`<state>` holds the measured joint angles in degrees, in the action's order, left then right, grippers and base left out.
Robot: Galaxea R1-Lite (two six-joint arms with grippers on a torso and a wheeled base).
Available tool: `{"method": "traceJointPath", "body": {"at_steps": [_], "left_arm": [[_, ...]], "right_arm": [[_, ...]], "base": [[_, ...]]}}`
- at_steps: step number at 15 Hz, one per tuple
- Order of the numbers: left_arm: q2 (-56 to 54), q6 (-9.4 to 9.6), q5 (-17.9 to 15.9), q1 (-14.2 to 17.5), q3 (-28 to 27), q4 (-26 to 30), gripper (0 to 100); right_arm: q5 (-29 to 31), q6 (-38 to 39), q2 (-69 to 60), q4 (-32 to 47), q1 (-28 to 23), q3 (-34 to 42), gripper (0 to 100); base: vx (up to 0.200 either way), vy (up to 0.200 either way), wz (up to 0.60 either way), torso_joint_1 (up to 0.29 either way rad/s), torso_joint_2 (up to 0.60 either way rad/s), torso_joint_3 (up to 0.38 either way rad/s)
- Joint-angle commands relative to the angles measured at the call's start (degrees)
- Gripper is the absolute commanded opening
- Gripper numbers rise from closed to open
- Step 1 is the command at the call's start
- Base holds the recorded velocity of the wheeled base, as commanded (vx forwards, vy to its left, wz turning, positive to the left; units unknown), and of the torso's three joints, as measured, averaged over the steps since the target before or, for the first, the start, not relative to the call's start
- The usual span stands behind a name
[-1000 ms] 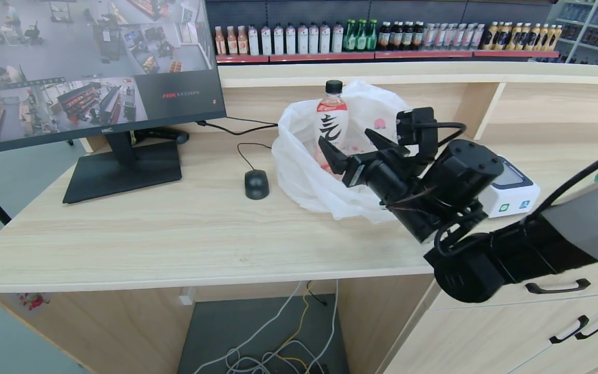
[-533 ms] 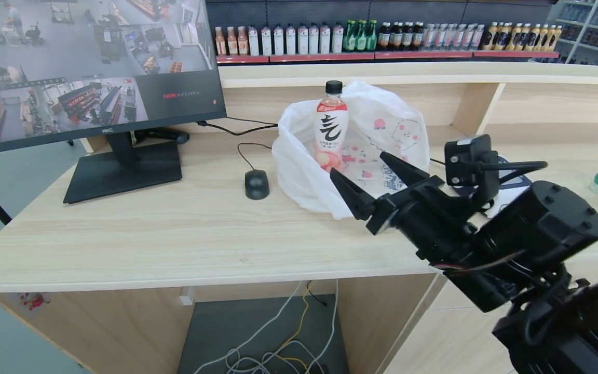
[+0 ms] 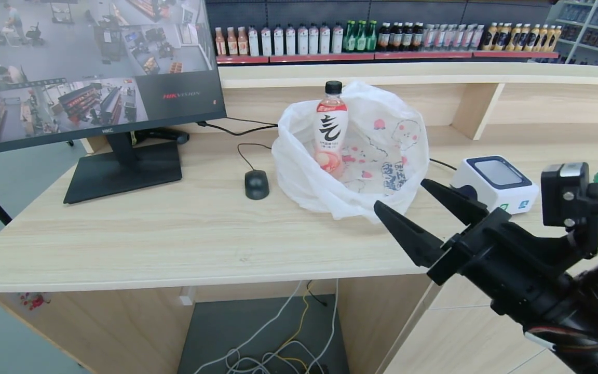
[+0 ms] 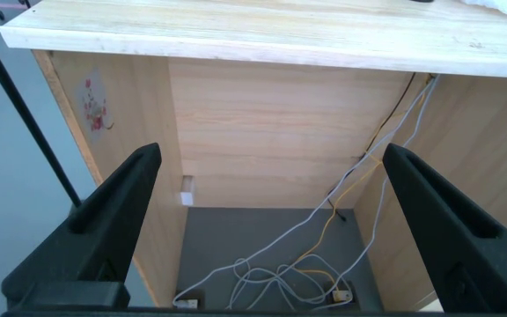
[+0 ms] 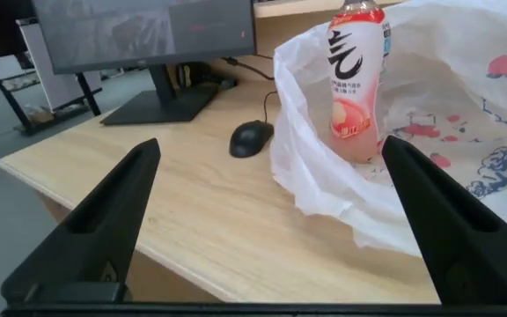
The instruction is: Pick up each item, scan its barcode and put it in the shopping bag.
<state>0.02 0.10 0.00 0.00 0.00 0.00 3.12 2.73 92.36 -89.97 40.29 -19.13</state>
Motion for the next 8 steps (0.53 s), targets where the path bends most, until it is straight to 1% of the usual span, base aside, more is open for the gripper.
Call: {"method": "traceJointPath", "body": {"at_steps": [1,2,6,8], "left_arm": [[-0.02,0.08,0.00,0.00,0.00,0.00,100],[-0.02,-0.01,0.00,0.00,0.00,0.00,100],[-0.02,-0.01,0.00,0.00,0.00,0.00,100],[-0.02,-0.01,0.00,0.00,0.00,0.00,100]], "right_arm": [[0.04,-0.01,-2.71,-0.03,0.76,7.53,100],[0.04,-0.09,-3.50,-0.03,1.19,9.81,100],[0.04,-0.09,-4.55,-0.03,0.76,10.95,100],[0.04,-0.18,-4.47,-0.03,-0.04,9.90,100]], "base": [[0.000,0.000,0.00,0.000,0.00,0.000],[0.000,0.000,0.00,0.000,0.00,0.000],[0.000,0.000,0.00,0.000,0.00,0.000],[0.000,0.000,0.00,0.000,0.00,0.000]]}}
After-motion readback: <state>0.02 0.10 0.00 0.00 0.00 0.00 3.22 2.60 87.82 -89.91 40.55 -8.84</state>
